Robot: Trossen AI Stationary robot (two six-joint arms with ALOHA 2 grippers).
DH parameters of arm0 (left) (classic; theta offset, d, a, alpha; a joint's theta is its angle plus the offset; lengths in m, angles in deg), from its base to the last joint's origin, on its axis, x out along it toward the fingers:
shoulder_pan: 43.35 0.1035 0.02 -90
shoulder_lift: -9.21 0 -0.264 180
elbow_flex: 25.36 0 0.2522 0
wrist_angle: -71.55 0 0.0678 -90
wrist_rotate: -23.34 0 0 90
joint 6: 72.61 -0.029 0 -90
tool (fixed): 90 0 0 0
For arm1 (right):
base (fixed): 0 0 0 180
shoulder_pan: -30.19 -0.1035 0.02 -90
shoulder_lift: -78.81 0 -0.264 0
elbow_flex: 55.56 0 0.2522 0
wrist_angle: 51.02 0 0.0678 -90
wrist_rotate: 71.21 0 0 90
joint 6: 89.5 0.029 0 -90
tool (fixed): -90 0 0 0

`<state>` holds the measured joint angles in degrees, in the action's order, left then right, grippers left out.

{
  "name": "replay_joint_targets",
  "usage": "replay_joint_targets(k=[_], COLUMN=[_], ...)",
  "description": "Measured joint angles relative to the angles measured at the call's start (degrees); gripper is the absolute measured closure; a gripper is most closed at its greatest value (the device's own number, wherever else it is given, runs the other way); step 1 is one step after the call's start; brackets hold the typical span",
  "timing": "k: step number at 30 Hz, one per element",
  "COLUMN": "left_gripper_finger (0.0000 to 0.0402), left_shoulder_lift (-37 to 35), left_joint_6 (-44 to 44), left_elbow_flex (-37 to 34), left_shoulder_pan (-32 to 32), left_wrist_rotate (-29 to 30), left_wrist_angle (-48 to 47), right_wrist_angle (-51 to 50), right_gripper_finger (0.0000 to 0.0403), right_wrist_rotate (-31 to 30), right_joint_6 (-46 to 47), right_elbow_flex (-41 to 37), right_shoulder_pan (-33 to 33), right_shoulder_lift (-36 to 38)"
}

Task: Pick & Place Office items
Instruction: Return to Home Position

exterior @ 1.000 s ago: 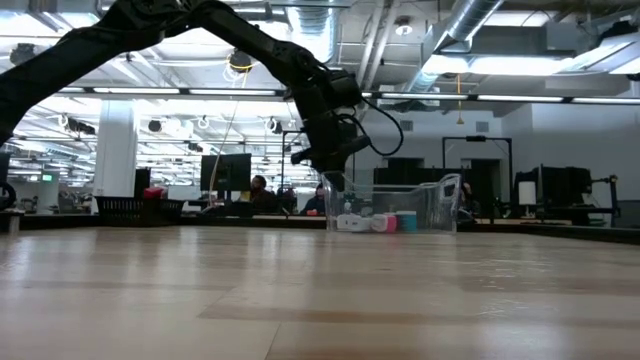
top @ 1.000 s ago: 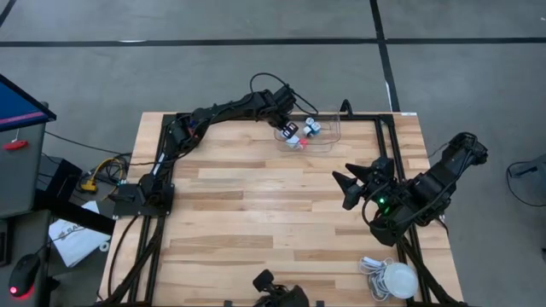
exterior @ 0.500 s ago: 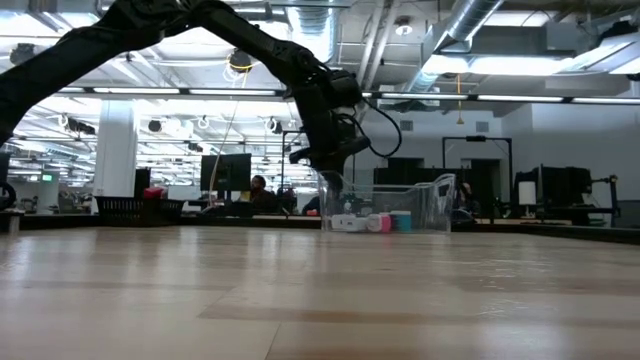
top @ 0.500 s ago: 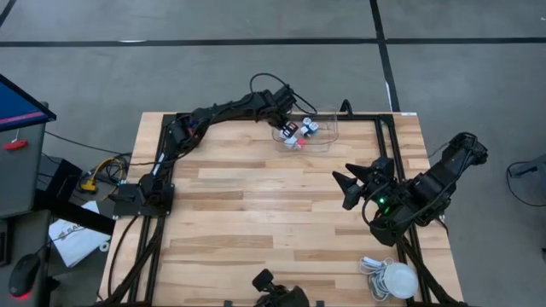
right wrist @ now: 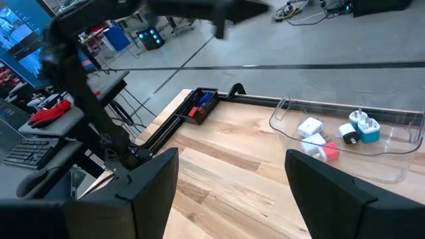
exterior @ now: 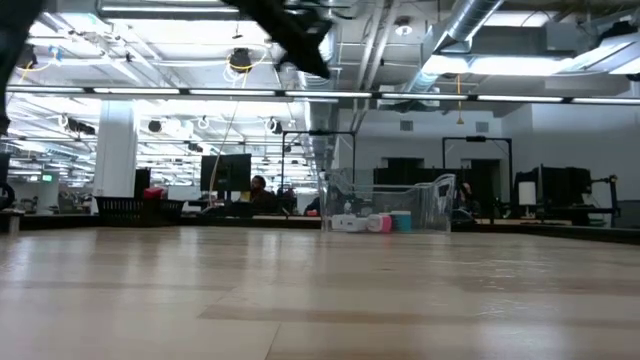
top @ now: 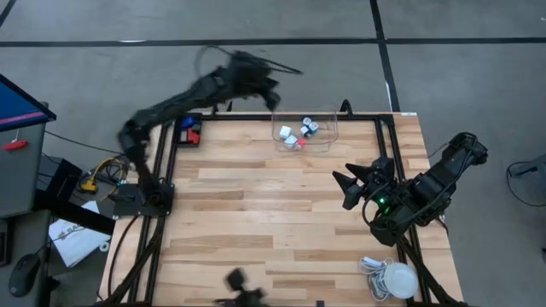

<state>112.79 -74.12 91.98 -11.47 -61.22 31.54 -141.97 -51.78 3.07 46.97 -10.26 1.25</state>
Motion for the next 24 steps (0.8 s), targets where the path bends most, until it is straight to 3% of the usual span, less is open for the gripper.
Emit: replay_joint_targets(k=[5, 9, 11, 14, 18, 24], left_gripper_finger=[0.0401, 0.0401, 0.0401, 0.0401, 0.0401, 0.0399], left_shoulder_lift=[-18.9, -34.7, -41.9, -49.1, -50.0, -51.9], left_joint_6=[2.7, 5.7, 8.7, 15.2, 18.9, 12.0], left_elbow_flex=[-24.0, -45.9, -56.5, -69.1, -78.2, -80.8], left_shoulder_pan=[4.2, 4.4, 3.4, -1.5, -11.3, -24.0], left_wrist_rotate=[1.0, -2.9, -6.3, -6.8, -1.5, -0.6], left_wrist_angle=[8.5, 17.5, 23.7, 35.1, 49.2, 48.6], right_wrist_angle=[0.0, 0.0, 0.0, 0.2, 3.0, 6.1], right_gripper_finger=[0.0135, 0.0135, 0.0135, 0.0135, 0.0135, 0.0135], right_wrist_rotate=[0.0, 0.1, 0.9, 4.2, 6.6, 7.7], right_joint_6=[-0.1, 0.1, 0.7, 1.9, 1.8, 1.7], right_elbow_flex=[0.0, 0.0, 0.0, 0.0, 0.0, 0.3], right_shoulder_pan=[0.0, 0.0, 0.0, 0.2, 0.5, 1.2], right_shoulder_lift=[0.0, 0.0, 0.0, 0.0, 0.0, 0.0])
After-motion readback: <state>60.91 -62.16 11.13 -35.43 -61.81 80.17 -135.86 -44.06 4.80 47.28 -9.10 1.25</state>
